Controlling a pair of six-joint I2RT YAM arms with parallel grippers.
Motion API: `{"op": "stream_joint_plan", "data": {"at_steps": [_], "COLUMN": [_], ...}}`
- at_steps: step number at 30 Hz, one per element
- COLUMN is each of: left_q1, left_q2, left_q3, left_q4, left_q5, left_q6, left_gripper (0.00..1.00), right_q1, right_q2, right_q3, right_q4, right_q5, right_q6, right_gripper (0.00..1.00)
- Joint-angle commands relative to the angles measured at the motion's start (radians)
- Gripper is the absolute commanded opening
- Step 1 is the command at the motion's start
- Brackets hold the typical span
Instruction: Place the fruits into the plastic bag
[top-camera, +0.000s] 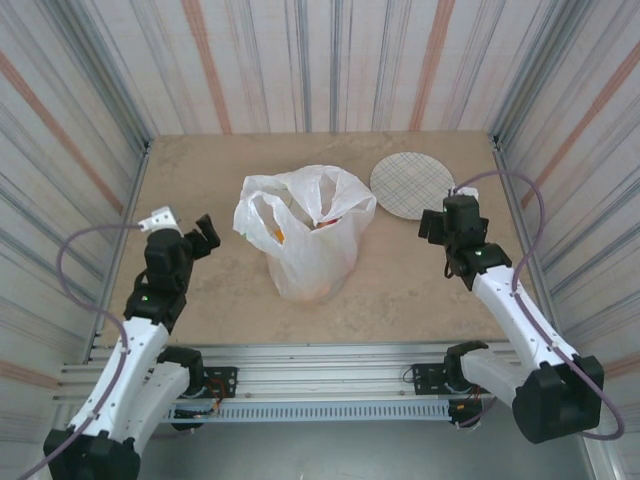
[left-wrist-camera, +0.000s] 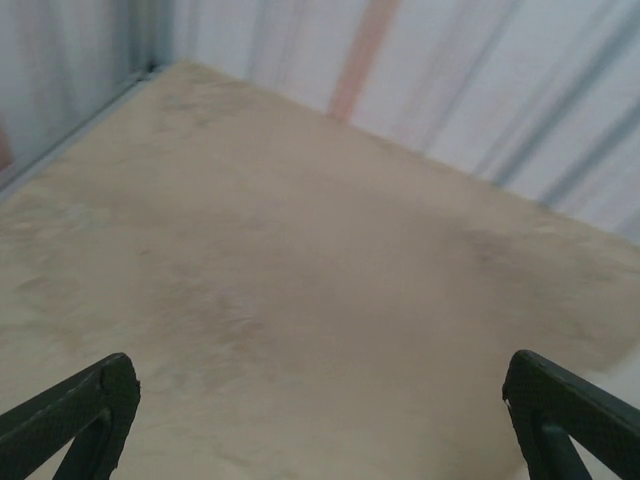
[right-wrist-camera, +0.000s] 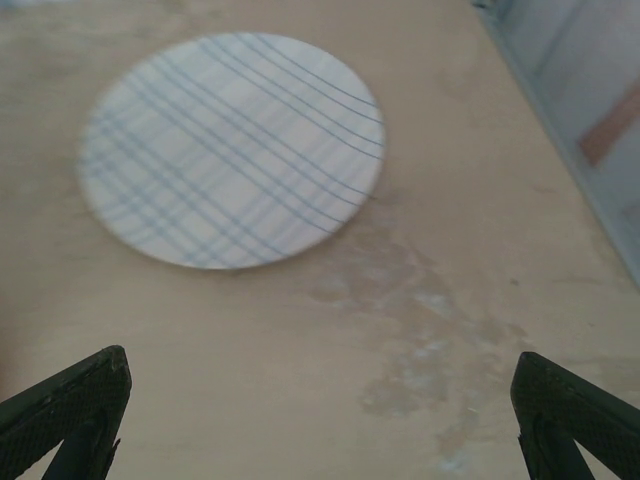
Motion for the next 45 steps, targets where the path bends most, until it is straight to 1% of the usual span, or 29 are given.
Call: {"op": "stream_joint_plan", "data": {"at_steps": [1, 4, 6, 10, 12, 14, 15, 19, 23, 25, 26, 27, 28, 29, 30, 32, 34, 35, 37, 40, 45], "left_q1": [0.010, 0.028, 0.047, 0.061, 0.082, 0.110, 0.122, 0.148, 0.165, 0.167, 0.165, 0.160, 0.159, 0.161, 0.161, 0.159, 0.156, 0.152, 0.140, 0.137, 0.137], "left_q2": [0.053, 0.150, 0.225, 0.379, 0.444, 0.502, 0.531, 0.591, 0.692, 0.761, 0.792, 0.793, 0.770, 0.776, 0.789, 0.773, 0.782, 0.774, 0.782, 0.779, 0.779], "left_q3": [-0.113, -0.177, -0.185, -0.180, -0.184, -0.183, -0.183, -0.148, -0.143, -0.144, -0.144, -0.140, -0.128, -0.129, -0.132, -0.123, -0.129, -0.125, -0.120, -0.119, -0.118], "left_q4": [0.275, 0.431, 0.499, 0.612, 0.674, 0.730, 0.756, 0.780, 0.875, 0.935, 0.984, 0.970, 0.904, 0.923, 0.953, 0.903, 0.929, 0.907, 0.912, 0.908, 0.905], "left_q5": [-0.249, -0.239, -0.177, -0.087, -0.023, 0.051, 0.080, 0.141, 0.218, 0.245, 0.253, 0.250, 0.257, 0.261, 0.256, 0.256, 0.253, 0.243, 0.219, 0.214, 0.214], "left_q6": [0.095, 0.186, 0.252, 0.355, 0.366, 0.362, 0.359, 0.382, 0.403, 0.406, 0.420, 0.430, 0.424, 0.424, 0.428, 0.424, 0.428, 0.431, 0.438, 0.440, 0.440], "left_gripper": [0.99, 0.99, 0.98, 0.99, 0.99, 0.99, 0.99, 0.99, 0.99, 0.99, 0.99, 0.99, 0.99, 0.99, 0.99, 0.99, 0.99, 0.99, 0.99, 0.99, 0.99], "right_q1": [-0.054, -0.103, -0.116, -0.115, -0.117, -0.118, -0.119, -0.136, -0.158, -0.172, -0.183, -0.189, -0.196, -0.204, -0.204, -0.214, -0.221, -0.224, -0.224, -0.233, -0.231], "right_q2": [0.037, 0.097, 0.139, 0.218, 0.259, 0.285, 0.299, 0.334, 0.368, 0.407, 0.430, 0.458, 0.483, 0.500, 0.519, 0.501, 0.512, 0.503, 0.512, 0.508, 0.506], "right_q3": [-0.103, -0.213, -0.258, -0.318, -0.335, -0.314, -0.319, -0.328, -0.314, -0.347, -0.354, -0.367, -0.375, -0.375, -0.377, -0.361, -0.358, -0.355, -0.358, -0.352, -0.351], "right_q4": [0.253, 0.417, 0.504, 0.687, 0.764, 0.763, 0.801, 0.898, 0.935, 1.042, 1.074, 1.122, 1.159, 1.162, 1.201, 1.135, 1.152, 1.129, 1.145, 1.128, 1.127], "right_q5": [0.103, 0.044, 0.021, -0.032, -0.058, -0.073, -0.077, -0.120, -0.188, -0.226, -0.243, -0.257, -0.266, -0.269, -0.264, -0.276, -0.281, -0.287, -0.287, -0.311, -0.310], "right_q6": [-0.042, -0.043, -0.050, -0.075, -0.091, -0.104, -0.116, -0.136, -0.181, -0.197, -0.189, -0.187, -0.181, -0.170, -0.172, -0.158, -0.153, -0.149, -0.152, -0.147, -0.150], "right_gripper": [0.99, 0.99, 0.99, 0.99, 0.99, 0.99, 0.99, 0.99, 0.99, 0.99, 0.99, 0.99, 0.99, 0.99, 0.99, 0.99, 0.99, 0.99, 0.99, 0.99, 0.99]}}
